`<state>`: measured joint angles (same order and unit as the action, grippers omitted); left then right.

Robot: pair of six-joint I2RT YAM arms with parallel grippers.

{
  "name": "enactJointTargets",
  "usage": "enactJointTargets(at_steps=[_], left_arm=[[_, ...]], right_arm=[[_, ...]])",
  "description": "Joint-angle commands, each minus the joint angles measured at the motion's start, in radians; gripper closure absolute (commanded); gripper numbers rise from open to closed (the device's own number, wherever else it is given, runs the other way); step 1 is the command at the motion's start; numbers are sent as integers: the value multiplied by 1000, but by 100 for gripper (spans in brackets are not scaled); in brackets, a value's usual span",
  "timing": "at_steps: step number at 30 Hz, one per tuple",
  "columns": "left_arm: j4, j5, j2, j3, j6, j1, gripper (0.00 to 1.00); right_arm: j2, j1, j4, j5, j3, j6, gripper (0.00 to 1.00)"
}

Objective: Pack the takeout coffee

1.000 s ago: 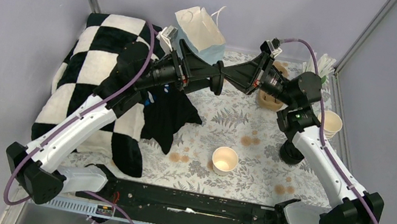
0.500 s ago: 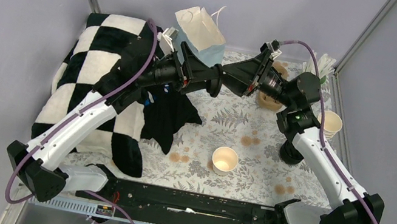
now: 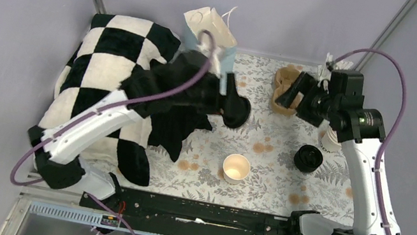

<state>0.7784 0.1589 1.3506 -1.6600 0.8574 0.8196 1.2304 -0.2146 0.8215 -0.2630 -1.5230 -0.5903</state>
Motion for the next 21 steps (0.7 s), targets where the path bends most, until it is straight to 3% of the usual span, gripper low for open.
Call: enactJointTargets(at_steps=[1,3,8,21], left_arm=[[267,-313,168,-161,-150,232,32],[354,-402,243,-216,-166,315,31],[412,-519,351,-239,-203,437,28],[316,-490,412,-147,-275,453,28]], right_arm=[[-45,-8,315,240,64,343,7],[-89,-8,292,225,117,355,1],[-174,-7,245,257,225,305,0],[-272,-8,210,281,314,248,0]])
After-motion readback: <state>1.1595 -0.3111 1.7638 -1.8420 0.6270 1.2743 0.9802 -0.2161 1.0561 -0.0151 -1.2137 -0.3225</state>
